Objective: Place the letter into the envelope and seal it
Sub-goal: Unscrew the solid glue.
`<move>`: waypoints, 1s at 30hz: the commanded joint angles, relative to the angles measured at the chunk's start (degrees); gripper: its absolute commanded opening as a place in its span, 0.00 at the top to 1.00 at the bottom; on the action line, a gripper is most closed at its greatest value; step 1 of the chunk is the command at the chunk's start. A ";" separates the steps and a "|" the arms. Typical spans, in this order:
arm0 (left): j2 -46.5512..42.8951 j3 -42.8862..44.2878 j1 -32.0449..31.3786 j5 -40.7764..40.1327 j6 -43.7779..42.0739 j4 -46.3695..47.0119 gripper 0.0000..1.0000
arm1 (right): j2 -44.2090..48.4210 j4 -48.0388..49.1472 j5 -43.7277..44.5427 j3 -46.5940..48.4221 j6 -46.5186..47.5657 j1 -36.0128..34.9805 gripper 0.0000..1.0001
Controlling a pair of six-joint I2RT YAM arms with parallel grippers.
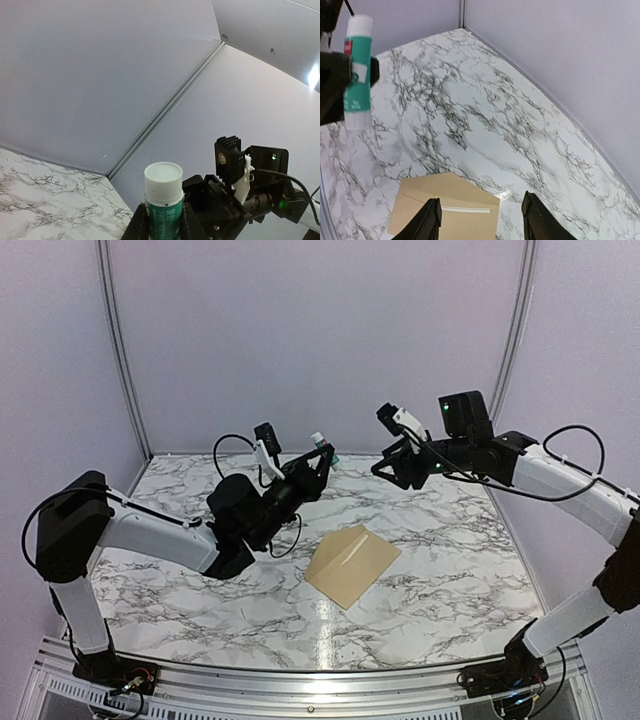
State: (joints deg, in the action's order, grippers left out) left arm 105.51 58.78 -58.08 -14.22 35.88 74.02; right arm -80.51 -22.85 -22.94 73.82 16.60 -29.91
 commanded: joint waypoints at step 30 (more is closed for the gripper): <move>2.74 -4.04 -0.71 -6.83 9.62 6.31 1.00 | -12.28 -5.75 4.24 13.53 3.80 -15.09 0.89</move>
State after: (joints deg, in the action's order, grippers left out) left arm 107.44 54.78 -58.65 -22.55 45.67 78.22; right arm -92.82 -28.53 -16.60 85.36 21.54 -44.58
